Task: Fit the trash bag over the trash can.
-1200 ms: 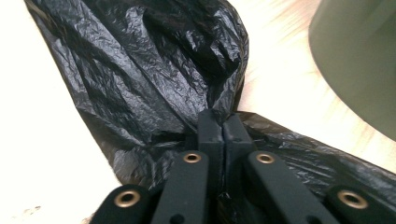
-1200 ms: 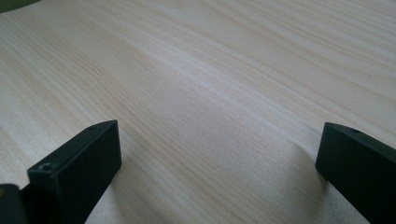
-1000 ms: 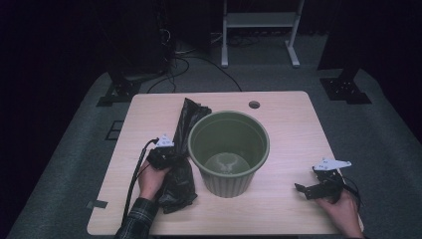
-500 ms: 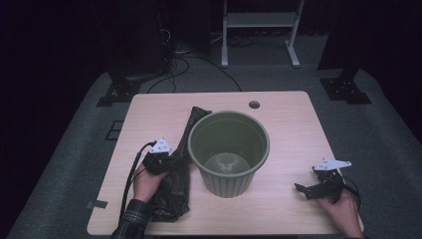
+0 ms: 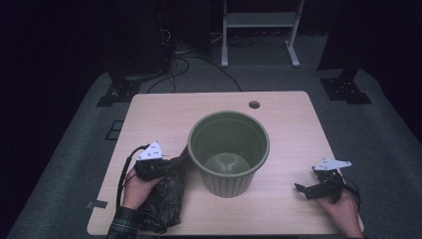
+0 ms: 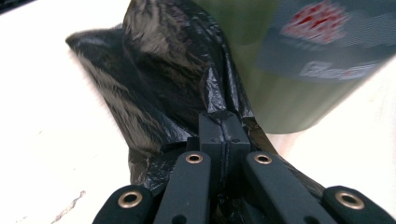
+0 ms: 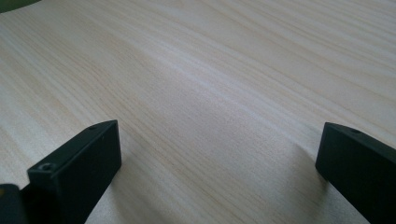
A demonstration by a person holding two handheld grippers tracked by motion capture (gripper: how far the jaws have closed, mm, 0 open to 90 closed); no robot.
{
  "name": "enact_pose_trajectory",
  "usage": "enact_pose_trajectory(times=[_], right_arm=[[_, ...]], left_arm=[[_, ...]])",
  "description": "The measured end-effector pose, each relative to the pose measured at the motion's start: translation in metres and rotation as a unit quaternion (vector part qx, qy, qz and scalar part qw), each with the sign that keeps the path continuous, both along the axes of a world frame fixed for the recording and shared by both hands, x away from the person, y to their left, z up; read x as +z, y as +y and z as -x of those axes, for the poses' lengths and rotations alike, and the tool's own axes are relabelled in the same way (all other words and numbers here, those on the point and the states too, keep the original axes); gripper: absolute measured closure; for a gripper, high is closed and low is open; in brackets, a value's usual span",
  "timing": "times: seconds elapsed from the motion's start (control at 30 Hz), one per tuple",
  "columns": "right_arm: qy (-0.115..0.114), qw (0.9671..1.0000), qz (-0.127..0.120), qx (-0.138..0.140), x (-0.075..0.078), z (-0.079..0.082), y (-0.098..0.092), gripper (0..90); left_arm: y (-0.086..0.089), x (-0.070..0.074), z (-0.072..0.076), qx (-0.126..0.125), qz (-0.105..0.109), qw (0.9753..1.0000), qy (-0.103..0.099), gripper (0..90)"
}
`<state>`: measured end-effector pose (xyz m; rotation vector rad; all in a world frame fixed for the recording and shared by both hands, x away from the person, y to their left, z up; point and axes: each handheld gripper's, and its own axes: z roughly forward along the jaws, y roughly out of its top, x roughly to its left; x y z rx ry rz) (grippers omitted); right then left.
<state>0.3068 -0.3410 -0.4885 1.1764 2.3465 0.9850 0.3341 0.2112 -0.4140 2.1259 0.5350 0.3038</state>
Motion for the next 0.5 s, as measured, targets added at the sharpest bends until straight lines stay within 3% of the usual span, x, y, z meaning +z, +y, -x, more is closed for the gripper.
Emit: enact_pose_trajectory(times=[0.3,0.5], right_arm=[[0.000,1.0000,0.000,0.000,0.000,0.000,0.000,0.0],[0.000,1.0000,0.000,0.000,0.000,0.000,0.000,0.0]], left_arm=[[-0.003,0.030,0.012,-0.047,0.024,0.9981,-0.032,89.5],[0.003,0.045,0.017,-0.071,0.055,0.9948,-0.047,89.4]])
